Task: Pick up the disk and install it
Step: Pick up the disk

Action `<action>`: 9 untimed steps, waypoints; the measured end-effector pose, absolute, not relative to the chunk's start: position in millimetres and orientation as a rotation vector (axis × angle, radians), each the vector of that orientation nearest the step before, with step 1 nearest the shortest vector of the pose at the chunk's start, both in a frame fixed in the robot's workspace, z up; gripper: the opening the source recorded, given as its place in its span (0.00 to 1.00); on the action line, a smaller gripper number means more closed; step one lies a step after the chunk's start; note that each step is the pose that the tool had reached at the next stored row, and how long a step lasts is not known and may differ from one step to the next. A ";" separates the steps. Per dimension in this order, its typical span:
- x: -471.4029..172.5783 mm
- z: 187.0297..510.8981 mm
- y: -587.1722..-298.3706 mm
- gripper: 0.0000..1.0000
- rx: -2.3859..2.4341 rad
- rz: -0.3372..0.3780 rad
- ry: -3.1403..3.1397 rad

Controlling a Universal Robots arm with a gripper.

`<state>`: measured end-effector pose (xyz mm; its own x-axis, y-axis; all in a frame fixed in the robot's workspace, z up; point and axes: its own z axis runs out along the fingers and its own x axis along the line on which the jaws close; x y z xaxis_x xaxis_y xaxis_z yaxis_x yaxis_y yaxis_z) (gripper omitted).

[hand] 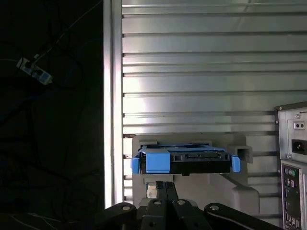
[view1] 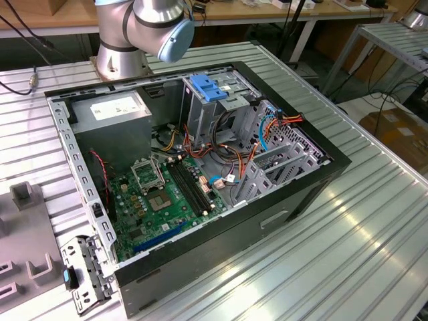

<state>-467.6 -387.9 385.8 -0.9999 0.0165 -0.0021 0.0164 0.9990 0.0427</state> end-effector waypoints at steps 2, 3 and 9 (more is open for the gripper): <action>-467.6 385.8 -387.9 0.11 0.008 0.067 3.139; -467.6 385.8 -387.9 0.11 0.000 0.067 3.139; -467.6 385.8 -387.9 0.11 -0.036 0.067 3.139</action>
<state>-467.6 -387.9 385.8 -0.9997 -0.0226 -0.0022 -0.0227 0.9988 0.0427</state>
